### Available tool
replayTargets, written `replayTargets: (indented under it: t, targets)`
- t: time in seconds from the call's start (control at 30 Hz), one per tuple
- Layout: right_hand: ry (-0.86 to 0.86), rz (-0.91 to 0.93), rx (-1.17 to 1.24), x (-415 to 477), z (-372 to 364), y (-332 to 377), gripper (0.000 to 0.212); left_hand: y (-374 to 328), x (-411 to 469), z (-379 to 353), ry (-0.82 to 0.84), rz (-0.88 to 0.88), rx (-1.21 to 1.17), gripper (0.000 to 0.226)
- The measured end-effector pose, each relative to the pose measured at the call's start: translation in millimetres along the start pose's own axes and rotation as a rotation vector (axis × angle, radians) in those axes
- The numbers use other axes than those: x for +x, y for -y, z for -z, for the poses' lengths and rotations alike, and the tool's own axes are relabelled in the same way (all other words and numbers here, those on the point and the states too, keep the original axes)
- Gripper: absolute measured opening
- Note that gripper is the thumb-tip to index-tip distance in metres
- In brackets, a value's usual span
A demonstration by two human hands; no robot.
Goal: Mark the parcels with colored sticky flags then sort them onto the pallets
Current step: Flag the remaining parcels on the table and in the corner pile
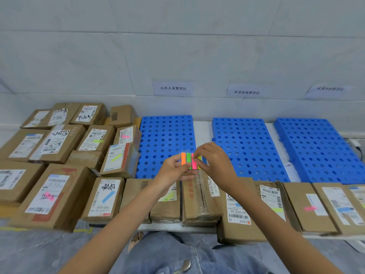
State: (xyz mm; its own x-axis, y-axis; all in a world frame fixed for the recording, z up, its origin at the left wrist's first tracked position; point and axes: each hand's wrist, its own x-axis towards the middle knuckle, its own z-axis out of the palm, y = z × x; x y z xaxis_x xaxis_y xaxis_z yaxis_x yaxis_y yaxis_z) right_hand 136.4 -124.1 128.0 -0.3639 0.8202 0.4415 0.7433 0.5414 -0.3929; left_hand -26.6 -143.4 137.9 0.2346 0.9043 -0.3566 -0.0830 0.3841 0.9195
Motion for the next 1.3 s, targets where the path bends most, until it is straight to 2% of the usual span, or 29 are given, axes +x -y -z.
replayTargets:
  t: [0.07,0.17,0.37,0.53,0.67,0.8,0.9,0.93,1.0,1.07,1.13,1.2,1.3]
  targets:
    - [0.031,-0.080,0.073,-1,0,-3,0.005,1,0,0,-0.004,-0.005,0.027,0.025]
    - [0.053,-0.204,0.146,0,-2,-8,0.007,2,1,1,-0.015,0.006,0.117,0.026]
    - [-0.076,-0.427,0.348,-7,-8,-17,0.009,10,6,12,-0.017,0.060,0.248,0.020]
    - [-0.085,-0.507,0.407,-20,-8,-26,0.008,30,15,44,-0.148,0.157,0.294,0.018]
    - [0.039,-0.428,0.402,-41,-15,-38,0.008,60,19,70,-0.261,0.332,0.404,0.015]
    - [0.197,-0.287,0.265,-66,-34,-52,0.001,93,23,73,-0.262,0.424,0.560,0.004]
    - [0.262,-0.189,0.186,-82,-43,-56,0.016,108,26,72,-0.244,0.367,0.830,0.006]
    - [0.269,-0.162,0.163,-86,-44,-57,0.021,109,25,71,-0.256,0.347,0.973,0.016]
    - [0.266,-0.132,0.117,-92,-44,-58,0.015,106,25,67,-0.323,0.286,1.269,0.035]
    - [0.233,-0.132,0.086,-95,-46,-60,0.008,94,27,57,-0.349,0.210,1.418,0.037]
    - [0.175,-0.237,0.124,-96,-47,-60,0.013,86,33,42,-0.329,0.163,1.363,0.041]
    - [0.133,-0.452,0.215,-94,-45,-55,0.021,80,38,26,-0.265,0.161,1.140,0.046]
    - [0.133,-0.772,0.483,-87,-45,-45,0.031,74,35,3,-0.103,0.162,0.784,0.035]
